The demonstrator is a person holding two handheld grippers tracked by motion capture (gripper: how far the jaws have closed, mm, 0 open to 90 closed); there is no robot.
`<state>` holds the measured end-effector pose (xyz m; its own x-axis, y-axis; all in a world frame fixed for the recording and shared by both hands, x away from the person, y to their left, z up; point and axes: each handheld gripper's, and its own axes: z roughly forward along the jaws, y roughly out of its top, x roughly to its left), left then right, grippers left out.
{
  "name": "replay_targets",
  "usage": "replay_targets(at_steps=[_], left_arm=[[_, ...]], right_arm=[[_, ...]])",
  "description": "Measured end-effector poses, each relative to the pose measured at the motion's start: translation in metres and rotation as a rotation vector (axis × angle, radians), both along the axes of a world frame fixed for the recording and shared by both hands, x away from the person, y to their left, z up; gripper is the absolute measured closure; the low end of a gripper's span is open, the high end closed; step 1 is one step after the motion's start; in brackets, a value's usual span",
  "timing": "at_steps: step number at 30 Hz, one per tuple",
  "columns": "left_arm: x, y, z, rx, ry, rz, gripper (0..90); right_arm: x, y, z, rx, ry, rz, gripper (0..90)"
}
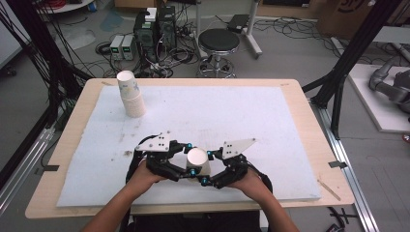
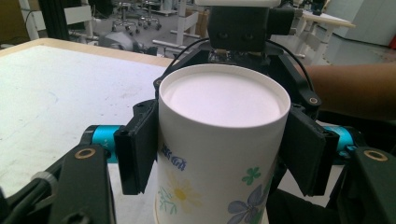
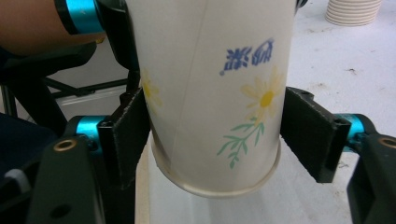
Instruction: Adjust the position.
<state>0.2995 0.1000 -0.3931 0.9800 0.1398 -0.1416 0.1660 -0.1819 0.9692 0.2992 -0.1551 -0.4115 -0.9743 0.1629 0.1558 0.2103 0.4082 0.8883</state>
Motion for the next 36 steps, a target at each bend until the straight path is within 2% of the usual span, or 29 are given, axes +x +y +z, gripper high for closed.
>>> replay_targets(at_steps=[12, 14, 15, 18, 20, 25, 32, 36], left_arm=[[0.0, -0.001, 0.0, 0.006, -0.021, 0.017, 34.0], [0.0, -0.001, 0.0, 0.0, -0.028, 0.023, 29.2], [0.0, -0.001, 0.0, -0.001, -0.026, 0.035, 29.2], [0.001, 0.0, 0.001, -0.003, -0.017, 0.066, 20.9], [0.001, 0.002, 0.002, -0.004, -0.011, 0.068, 18.9], [0.002, 0.005, 0.01, 0.02, -0.011, 0.055, 17.3], [0.006, 0.009, 0.027, 0.095, -0.021, 0.023, 16.5], [0.007, 0.011, 0.032, 0.127, -0.019, 0.024, 16.4]], right_arm=[[0.0, 0.001, -0.001, -0.001, -0.008, 0.003, 33.5], [0.001, 0.001, -0.001, -0.012, -0.01, -0.003, 33.5], [0.001, 0.001, -0.001, -0.012, -0.01, -0.003, 33.5], [0.002, 0.0, -0.001, -0.019, -0.012, -0.005, 33.6], [0.002, -0.001, 0.0, -0.024, -0.017, -0.007, 33.6], [0.003, -0.002, 0.0, -0.049, -0.02, -0.004, 33.9], [0.005, -0.002, 0.006, -0.103, -0.033, 0.004, 34.2], [0.007, -0.003, 0.009, -0.179, -0.049, 0.005, 34.2]])
